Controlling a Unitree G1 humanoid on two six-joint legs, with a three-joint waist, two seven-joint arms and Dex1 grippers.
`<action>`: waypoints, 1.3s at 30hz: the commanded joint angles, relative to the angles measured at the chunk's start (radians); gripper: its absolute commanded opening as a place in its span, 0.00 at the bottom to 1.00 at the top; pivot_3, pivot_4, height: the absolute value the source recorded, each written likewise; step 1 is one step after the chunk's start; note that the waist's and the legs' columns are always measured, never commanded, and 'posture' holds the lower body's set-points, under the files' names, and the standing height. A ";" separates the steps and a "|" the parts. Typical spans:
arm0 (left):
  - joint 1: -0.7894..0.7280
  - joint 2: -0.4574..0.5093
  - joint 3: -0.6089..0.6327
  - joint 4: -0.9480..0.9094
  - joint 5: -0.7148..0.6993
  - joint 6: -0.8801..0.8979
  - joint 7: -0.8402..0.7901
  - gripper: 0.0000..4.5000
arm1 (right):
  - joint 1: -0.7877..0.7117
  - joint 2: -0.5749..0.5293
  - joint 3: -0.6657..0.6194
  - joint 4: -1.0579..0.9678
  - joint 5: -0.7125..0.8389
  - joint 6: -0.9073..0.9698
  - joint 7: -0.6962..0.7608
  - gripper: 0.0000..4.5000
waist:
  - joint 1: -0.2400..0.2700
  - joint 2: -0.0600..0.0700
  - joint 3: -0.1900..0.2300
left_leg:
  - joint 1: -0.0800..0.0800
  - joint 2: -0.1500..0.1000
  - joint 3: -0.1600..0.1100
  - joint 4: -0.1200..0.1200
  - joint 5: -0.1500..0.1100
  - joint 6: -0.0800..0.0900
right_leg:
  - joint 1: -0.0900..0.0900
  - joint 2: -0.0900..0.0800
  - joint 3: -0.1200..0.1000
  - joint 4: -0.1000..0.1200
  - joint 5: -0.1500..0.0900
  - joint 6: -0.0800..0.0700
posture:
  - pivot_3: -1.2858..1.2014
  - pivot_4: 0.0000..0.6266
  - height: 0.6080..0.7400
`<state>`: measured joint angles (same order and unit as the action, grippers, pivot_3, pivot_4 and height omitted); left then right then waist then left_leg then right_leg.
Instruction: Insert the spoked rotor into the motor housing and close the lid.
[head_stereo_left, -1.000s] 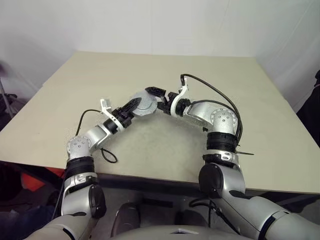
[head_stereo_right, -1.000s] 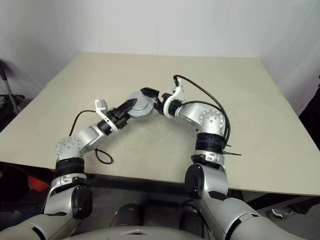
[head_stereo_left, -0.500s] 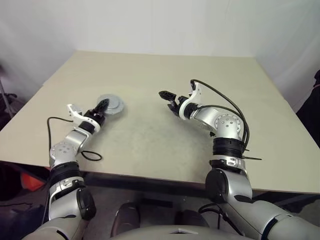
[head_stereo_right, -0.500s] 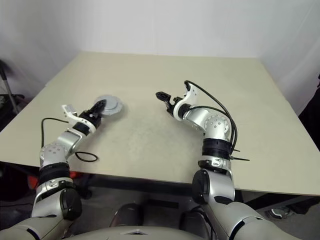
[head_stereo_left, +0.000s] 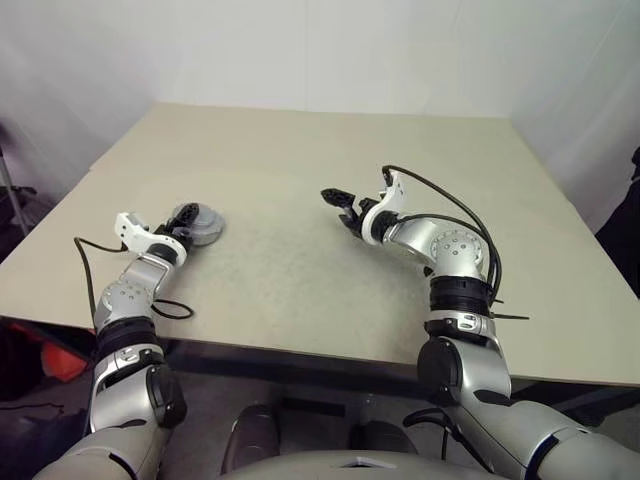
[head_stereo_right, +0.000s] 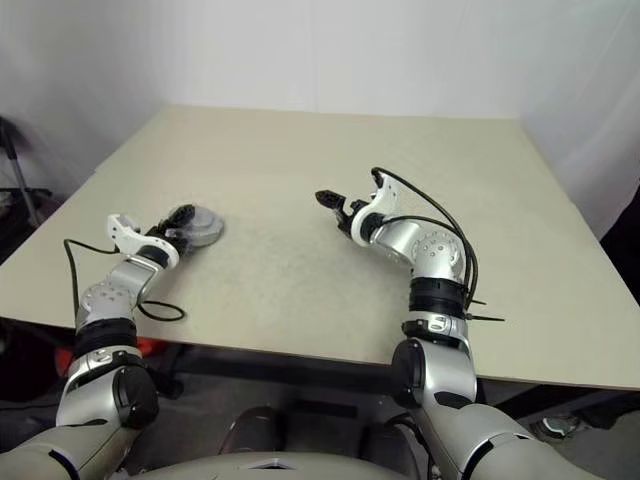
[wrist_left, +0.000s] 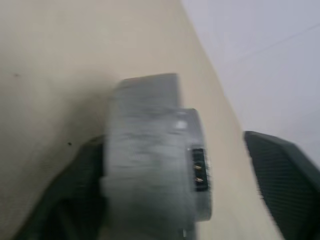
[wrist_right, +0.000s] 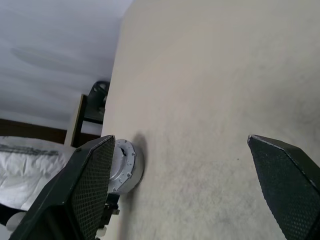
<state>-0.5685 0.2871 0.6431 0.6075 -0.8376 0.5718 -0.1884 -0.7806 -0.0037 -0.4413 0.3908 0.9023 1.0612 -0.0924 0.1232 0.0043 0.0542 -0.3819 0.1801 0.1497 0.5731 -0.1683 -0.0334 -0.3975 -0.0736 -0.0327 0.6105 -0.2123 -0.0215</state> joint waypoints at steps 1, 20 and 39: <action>-0.038 0.069 0.023 0.000 0.011 -0.031 -0.008 0.99 | -0.043 -0.012 -0.001 0.014 0.000 0.015 0.007 0.97 | -0.002 0.000 0.000 | 0.000 0.000 0.000 0.000 0.000 0.000 | 0.000 0.000 0.000 0.000 0.000 0.000 | 0.52 0.00 1.00; 0.009 0.144 -0.412 -0.327 0.250 -0.146 -0.449 0.99 | 0.209 -0.390 0.474 -0.321 -0.439 -0.472 0.653 0.97 | 0.031 -0.005 0.001 | 0.000 0.000 0.000 0.003 -0.001 0.002 | 0.005 -0.003 -0.002 -0.001 0.000 0.000 | 0.52 0.00 1.00; 0.019 0.071 -0.741 -0.269 0.534 -0.367 -0.711 0.99 | 0.471 -0.626 0.450 -0.468 -0.550 -0.619 0.903 0.97 | 0.002 -0.003 0.001 | 0.010 0.002 0.002 0.004 -0.003 0.006 | 0.010 -0.001 0.001 -0.001 0.000 -0.009 | 0.52 0.00 1.00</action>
<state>-0.5297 0.3610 -0.1016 0.3431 -0.3141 0.2349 -0.8931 -0.3066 -0.6308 0.0331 -0.0436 0.3550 0.4641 0.8164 0.1248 0.0009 0.0552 -0.3711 0.1823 0.1515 0.5776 -0.1714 -0.0274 -0.3869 -0.0743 -0.0317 0.6097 -0.2126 -0.0306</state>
